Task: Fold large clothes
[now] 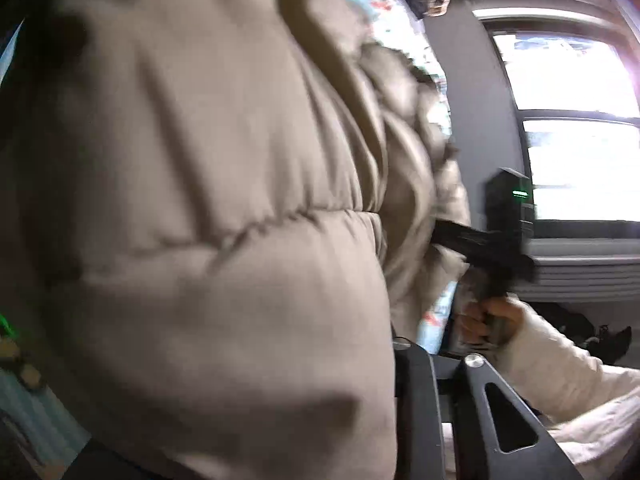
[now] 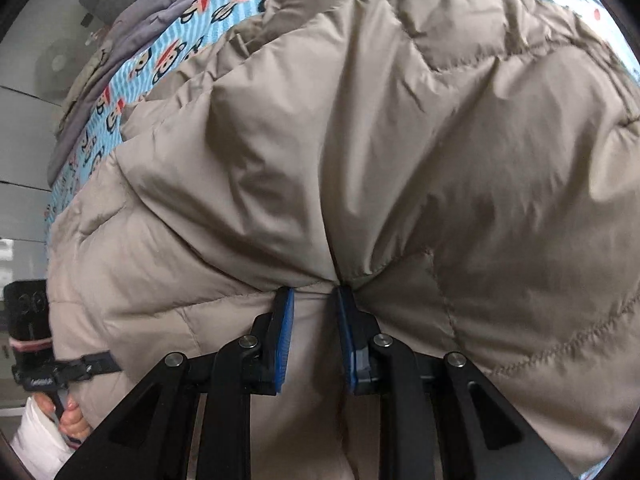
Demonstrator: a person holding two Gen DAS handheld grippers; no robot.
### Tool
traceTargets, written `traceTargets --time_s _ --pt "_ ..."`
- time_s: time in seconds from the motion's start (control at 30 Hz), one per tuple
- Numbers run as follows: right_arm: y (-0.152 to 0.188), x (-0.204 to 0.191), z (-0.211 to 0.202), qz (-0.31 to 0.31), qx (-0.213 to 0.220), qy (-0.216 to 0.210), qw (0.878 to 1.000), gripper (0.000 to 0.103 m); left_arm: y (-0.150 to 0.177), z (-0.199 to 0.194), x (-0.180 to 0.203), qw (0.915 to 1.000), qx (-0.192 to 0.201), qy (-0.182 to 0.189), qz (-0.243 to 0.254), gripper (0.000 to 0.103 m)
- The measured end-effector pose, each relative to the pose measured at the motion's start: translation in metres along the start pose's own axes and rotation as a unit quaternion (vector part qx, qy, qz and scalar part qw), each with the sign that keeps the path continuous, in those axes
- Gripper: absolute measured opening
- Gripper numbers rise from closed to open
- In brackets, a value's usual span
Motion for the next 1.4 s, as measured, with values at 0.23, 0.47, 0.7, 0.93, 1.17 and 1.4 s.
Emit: traceTargets --time_s 0.23,0.47,0.7,0.93,1.17,1.4 --pt "-0.008 -0.001 -0.024 0.029 -0.003 -0.058 0.998 0.024 -0.003 -0.017 0.106 0.9965 0.04 0.032 0.066 0.03" --pt "-0.054 -0.007 -0.053 0.001 0.063 -0.09 0.994 0.018 -0.004 -0.011 0.125 0.9979 0.053 0.006 0.038 0.03" --pt "-0.071 0.008 0.03 0.077 -0.023 -0.145 0.986 0.002 -0.026 0.01 0.179 0.9964 0.077 -0.012 0.035 0.03" --pt "-0.036 0.033 -0.055 0.055 0.009 -0.163 0.985 0.003 -0.032 0.042 0.243 0.9928 0.066 -0.059 0.081 0.03" --pt "0.045 0.121 -0.129 0.085 0.063 -0.112 0.988 0.003 -0.026 0.089 0.286 0.981 0.049 -0.136 0.13 0.031" --pt "0.08 0.167 -0.148 0.142 0.079 -0.134 0.978 0.008 -0.035 0.167 0.316 0.9702 -0.007 -0.161 0.181 0.069"
Point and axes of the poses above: each gripper's, at about its wrist camera, not at the fingertips, and z roughly the way its jaws point, x to its right, y to its underside, the point moved 8 cm from there along z, roughly the way its jaws point, and after that the axes turned 3 degrees about -y, right-handed, at the moved point
